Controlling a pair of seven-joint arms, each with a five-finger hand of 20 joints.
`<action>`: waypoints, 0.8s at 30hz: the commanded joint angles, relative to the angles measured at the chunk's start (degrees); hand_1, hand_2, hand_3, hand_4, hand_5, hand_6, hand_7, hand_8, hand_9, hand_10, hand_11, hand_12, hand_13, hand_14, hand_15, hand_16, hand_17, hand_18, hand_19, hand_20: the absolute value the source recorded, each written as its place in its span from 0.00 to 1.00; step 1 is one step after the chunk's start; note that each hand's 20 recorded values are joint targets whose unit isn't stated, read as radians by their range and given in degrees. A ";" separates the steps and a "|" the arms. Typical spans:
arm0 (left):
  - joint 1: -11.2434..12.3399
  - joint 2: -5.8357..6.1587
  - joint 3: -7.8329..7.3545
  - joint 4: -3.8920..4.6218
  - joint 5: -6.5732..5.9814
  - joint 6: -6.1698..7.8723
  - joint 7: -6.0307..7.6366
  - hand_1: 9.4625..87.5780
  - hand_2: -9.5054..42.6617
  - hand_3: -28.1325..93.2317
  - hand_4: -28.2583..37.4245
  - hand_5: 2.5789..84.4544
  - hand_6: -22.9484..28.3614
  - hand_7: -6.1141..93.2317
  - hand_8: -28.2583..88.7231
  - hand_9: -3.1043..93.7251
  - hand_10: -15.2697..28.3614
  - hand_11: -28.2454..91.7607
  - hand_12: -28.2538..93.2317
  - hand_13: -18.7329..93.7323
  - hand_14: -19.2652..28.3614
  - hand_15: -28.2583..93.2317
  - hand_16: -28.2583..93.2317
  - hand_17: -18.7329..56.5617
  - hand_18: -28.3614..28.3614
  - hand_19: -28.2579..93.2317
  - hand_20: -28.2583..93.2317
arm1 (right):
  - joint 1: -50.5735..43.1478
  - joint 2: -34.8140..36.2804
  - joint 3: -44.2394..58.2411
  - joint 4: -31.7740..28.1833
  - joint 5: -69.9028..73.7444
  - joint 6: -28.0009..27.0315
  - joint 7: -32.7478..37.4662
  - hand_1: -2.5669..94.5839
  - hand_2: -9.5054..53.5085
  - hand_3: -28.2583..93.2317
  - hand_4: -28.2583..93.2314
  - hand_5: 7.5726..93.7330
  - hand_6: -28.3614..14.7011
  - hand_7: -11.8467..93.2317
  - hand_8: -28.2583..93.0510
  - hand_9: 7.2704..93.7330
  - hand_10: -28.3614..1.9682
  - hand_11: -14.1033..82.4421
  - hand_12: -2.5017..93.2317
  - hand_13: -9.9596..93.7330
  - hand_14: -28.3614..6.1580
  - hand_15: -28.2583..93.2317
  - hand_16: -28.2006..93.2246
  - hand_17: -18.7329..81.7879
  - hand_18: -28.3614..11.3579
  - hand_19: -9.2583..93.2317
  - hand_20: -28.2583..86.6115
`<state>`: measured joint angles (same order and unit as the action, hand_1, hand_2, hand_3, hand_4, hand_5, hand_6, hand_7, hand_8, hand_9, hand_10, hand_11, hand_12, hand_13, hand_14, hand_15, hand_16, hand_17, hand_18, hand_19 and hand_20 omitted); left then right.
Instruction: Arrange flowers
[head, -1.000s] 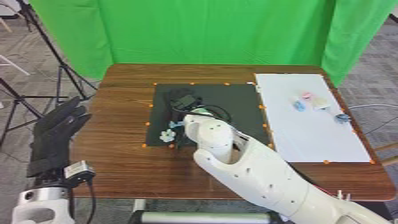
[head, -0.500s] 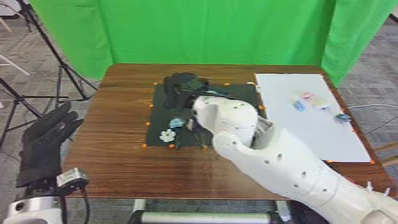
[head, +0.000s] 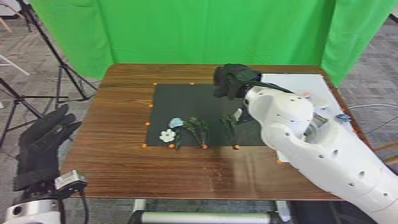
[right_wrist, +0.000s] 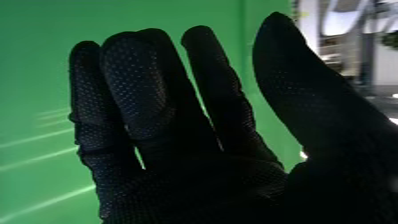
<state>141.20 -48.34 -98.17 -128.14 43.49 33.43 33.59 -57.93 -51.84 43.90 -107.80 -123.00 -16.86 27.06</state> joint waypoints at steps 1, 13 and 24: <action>1.52 0.35 0.09 -0.39 -0.28 0.58 0.64 0.24 0.23 0.91 0.16 0.44 0.65 0.22 0.16 0.36 0.79 0.55 0.28 0.36 0.95 0.75 0.09 0.11 0.86 0.70 0.26 | -1.21 7.85 1.93 0.14 0.41 3.53 2.58 0.37 0.13 0.93 0.04 0.55 0.47 0.32 0.14 0.56 0.25 0.37 0.20 0.67 0.42 0.84 0.38 0.50 0.13 0.93 0.26; 1.19 1.03 0.92 -0.39 -1.06 0.94 1.09 0.23 0.24 0.91 0.16 0.44 0.65 0.22 0.15 0.36 0.79 0.55 0.29 0.36 0.95 0.75 0.09 0.11 0.86 0.70 0.26 | -5.55 15.69 7.36 1.44 2.81 7.09 8.76 0.37 0.12 0.92 0.04 0.55 0.47 0.32 0.14 0.55 0.25 0.37 0.20 0.67 0.43 0.84 0.38 0.50 0.13 0.94 0.24; 1.15 1.10 1.34 -0.54 -1.21 1.02 1.10 0.23 0.24 0.91 0.15 0.44 0.65 0.22 0.15 0.37 0.79 0.54 0.29 0.36 0.95 0.75 0.09 0.11 0.87 0.70 0.26 | -11.26 18.60 12.68 3.79 2.95 7.28 14.68 0.37 0.11 0.91 0.04 0.55 0.47 0.32 0.14 0.54 0.24 0.37 0.20 0.67 0.44 0.85 0.38 0.50 0.14 0.96 0.24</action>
<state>141.49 -47.40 -97.27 -128.18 42.74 33.94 34.48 -66.81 -35.47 55.08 -106.36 -119.45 -9.59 39.11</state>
